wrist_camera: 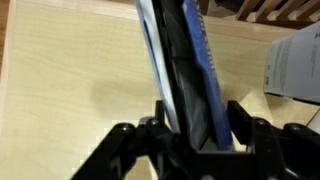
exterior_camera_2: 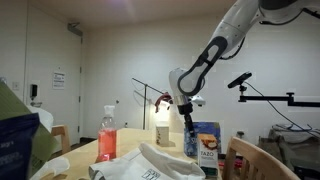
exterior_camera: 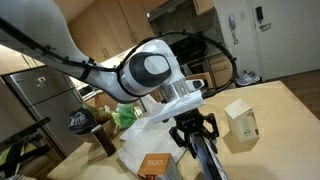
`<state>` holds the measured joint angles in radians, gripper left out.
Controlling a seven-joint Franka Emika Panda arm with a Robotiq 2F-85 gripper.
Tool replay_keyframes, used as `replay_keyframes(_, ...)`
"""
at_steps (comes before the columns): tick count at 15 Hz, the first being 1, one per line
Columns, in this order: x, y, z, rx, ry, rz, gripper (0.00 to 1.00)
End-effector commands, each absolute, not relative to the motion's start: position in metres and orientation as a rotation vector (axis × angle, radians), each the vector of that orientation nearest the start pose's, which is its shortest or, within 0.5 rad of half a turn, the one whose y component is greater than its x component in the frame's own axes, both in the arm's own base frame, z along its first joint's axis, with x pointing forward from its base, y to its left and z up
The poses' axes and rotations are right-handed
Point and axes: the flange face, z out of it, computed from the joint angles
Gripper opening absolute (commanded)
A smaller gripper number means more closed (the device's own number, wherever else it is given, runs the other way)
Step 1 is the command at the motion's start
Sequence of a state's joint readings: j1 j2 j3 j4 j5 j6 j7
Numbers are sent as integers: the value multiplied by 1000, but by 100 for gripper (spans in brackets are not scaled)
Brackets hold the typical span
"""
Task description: Move the blue box forward then move the beige box forward then move the white box forward then move the white bag to the right and put it upright
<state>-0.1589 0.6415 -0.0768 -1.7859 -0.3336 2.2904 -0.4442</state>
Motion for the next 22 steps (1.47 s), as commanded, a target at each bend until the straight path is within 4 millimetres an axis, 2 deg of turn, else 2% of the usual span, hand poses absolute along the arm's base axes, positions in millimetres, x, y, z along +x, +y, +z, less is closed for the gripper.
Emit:
replay_keyframes(1, 636, -152, 193, -3282, -676, 282, 34)
replay_keyframes(5, 642, -146, 204, -3292, -604, 223, 5)
replay_keyframes(6, 643, -144, 208, -3298, -584, 212, 1)
replay_keyframes(9, 650, -141, 221, -3304, -526, 147, 0)
replay_keyframes(14, 673, -141, 268, -3285, -315, -107, 1)
replay_keyframes(19, 706, -127, 312, -3110, -107, -366, 1)
replay_keyframes(20, 698, -130, 294, -3179, -169, -286, 4)
replay_keyframes(22, 704, -124, 304, -3133, -137, -332, 4)
